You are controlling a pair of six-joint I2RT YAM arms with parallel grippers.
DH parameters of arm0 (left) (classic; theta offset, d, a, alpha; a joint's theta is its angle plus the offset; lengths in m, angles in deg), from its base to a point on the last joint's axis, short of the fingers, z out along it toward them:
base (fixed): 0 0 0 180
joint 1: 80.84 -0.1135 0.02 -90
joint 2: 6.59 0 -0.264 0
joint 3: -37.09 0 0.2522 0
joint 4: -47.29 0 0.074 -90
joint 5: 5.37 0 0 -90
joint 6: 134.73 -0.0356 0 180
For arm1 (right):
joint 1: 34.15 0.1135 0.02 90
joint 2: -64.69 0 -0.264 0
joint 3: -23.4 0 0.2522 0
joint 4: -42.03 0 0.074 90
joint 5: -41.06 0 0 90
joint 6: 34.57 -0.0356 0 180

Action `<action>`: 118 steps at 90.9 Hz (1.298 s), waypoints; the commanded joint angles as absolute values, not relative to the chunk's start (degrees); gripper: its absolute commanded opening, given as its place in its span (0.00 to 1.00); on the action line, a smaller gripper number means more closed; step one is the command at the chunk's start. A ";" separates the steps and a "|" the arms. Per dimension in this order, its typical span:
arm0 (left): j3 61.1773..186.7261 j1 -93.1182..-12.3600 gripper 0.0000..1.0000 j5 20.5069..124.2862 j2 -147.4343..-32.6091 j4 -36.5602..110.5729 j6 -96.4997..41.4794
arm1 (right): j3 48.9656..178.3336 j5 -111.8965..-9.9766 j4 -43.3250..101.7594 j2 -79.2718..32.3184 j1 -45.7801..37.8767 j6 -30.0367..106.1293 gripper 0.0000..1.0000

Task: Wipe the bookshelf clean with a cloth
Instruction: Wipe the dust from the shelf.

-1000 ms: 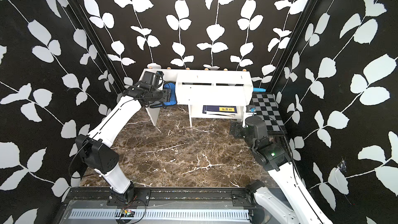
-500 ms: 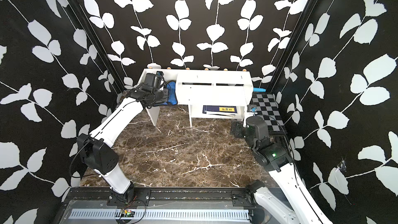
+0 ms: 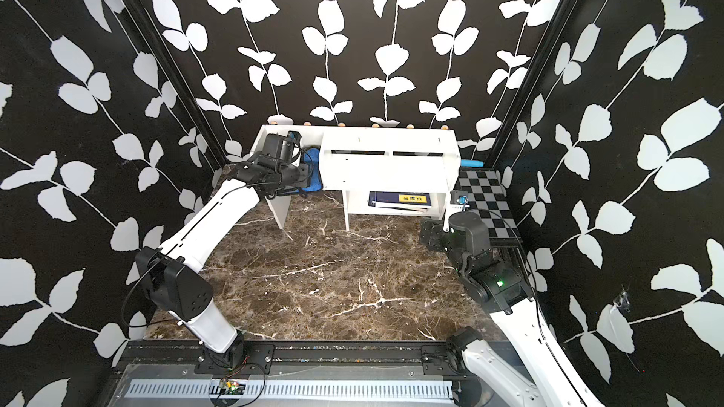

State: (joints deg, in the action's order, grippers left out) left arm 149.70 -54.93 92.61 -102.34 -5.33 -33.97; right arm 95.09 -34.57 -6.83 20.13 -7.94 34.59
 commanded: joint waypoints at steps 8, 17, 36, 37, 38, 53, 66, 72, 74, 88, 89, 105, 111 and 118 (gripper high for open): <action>149.88 -54.73 0.76 87.95 -99.24 -8.09 -34.09 | 95.33 -34.61 -5.92 20.57 -7.41 34.00 0.87; 150.06 -54.73 0.84 88.42 -100.70 -8.99 -36.45 | 95.34 -34.61 -5.92 20.68 -7.39 33.90 0.87; 147.48 -54.00 0.86 93.16 -104.53 -10.34 -39.87 | 95.78 -34.35 -6.36 21.05 -7.42 33.99 0.87; 147.28 -53.97 0.85 93.46 -104.60 -10.25 -39.93 | 95.82 -34.35 -6.36 21.07 -7.43 33.99 0.87; 147.10 -53.96 0.85 93.70 -104.73 -10.20 -39.96 | 95.85 -34.30 -6.36 21.08 -7.39 33.99 0.87; 146.21 -53.89 0.63 97.78 -106.41 -12.19 -40.45 | 96.21 -34.11 -6.53 21.31 -7.33 34.12 0.87; 144.85 -53.94 0.44 101.23 -107.07 -13.54 -41.75 | 96.45 -33.69 -6.54 21.53 -7.33 34.34 0.87; 144.13 -53.94 0.34 102.36 -107.01 -13.58 -42.00 | 96.61 -33.75 -6.54 21.46 -7.34 34.34 0.87; 144.00 -53.99 0.30 102.59 -106.93 -13.58 -41.96 | 96.65 -33.80 -6.54 21.45 -7.30 34.34 0.87; 144.42 -54.33 0.00 104.82 -106.61 -12.12 -41.38 | 96.70 -33.91 -6.45 21.62 -7.33 34.25 0.87; 144.61 -54.40 0.00 104.87 -106.66 -11.98 -41.34 | 96.68 -33.91 -6.45 21.62 -7.34 34.25 0.87; 151.99 -56.74 0.00 105.70 -109.04 -11.08 -40.17 | 96.49 -33.83 -6.77 22.13 -7.35 34.25 0.87; 155.19 -57.98 0.00 105.14 -110.23 -10.02 -39.25 | 96.41 -33.56 -7.04 22.44 -7.35 34.25 0.87; 158.65 -58.69 0.00 103.85 -112.22 -8.86 -38.59 | 96.40 -33.32 -7.31 22.73 -7.33 34.38 0.87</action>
State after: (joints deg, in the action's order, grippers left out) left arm 155.25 -56.48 104.13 -108.89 -5.81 -40.41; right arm 95.09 -34.46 -7.17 21.77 -7.89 34.39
